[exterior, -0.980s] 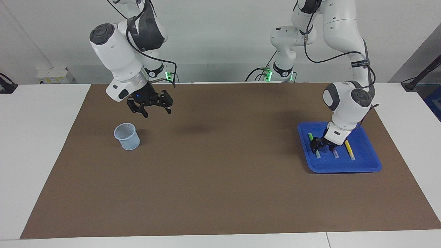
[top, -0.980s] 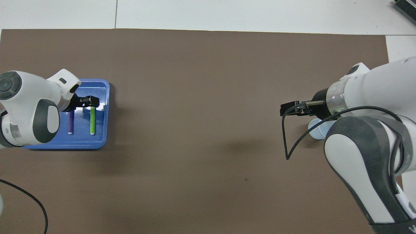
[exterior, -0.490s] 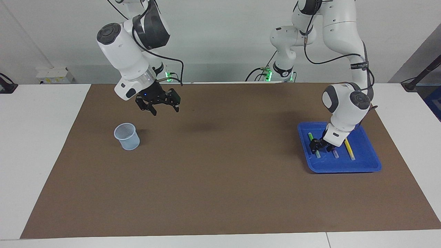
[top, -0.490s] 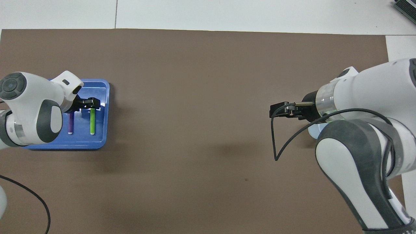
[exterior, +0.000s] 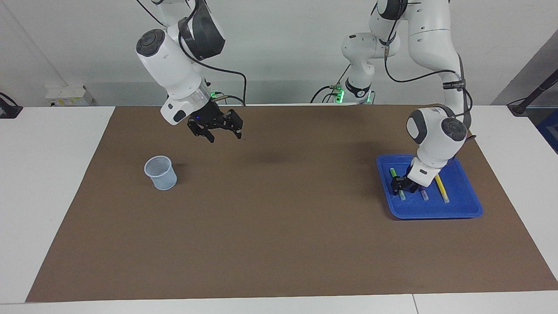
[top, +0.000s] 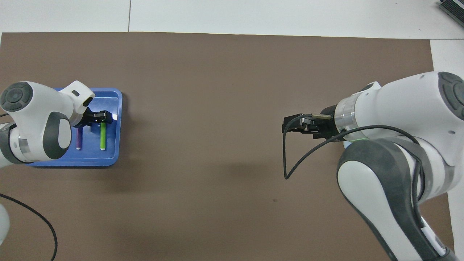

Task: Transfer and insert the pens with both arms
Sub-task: 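Grasp the green pen with the left gripper while the right gripper approaches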

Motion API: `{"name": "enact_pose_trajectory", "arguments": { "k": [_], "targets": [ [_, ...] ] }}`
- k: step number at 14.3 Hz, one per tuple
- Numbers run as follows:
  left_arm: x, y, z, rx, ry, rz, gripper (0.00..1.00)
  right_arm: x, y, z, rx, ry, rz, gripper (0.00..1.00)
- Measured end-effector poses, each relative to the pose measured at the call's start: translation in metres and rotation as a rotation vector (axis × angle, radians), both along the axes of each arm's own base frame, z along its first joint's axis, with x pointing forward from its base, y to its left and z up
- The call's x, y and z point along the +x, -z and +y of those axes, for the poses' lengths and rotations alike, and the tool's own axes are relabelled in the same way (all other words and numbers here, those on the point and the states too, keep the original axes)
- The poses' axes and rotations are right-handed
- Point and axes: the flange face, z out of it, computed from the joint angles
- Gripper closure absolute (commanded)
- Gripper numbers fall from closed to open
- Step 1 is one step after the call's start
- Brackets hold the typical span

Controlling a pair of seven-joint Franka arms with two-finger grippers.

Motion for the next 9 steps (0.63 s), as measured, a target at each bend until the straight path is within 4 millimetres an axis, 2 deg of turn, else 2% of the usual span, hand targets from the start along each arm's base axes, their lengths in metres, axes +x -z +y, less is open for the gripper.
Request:
{"name": "enact_pose_trajectory", "arguments": {
  "k": [4,8,9],
  "targets": [
    [-0.001,-0.003,-0.002,-0.002,0.001,0.015,0.72,-0.001,0.015,0.015,0.019,0.010,0.014,0.00],
    [-0.002,-0.005,-0.004,-0.005,0.002,0.026,1.00,-0.007,0.015,0.031,0.019,0.030,0.033,0.00],
    [-0.002,-0.005,-0.004,-0.005,0.000,0.026,1.00,-0.007,0.015,0.032,0.019,0.032,0.034,0.00]
  ]
}}
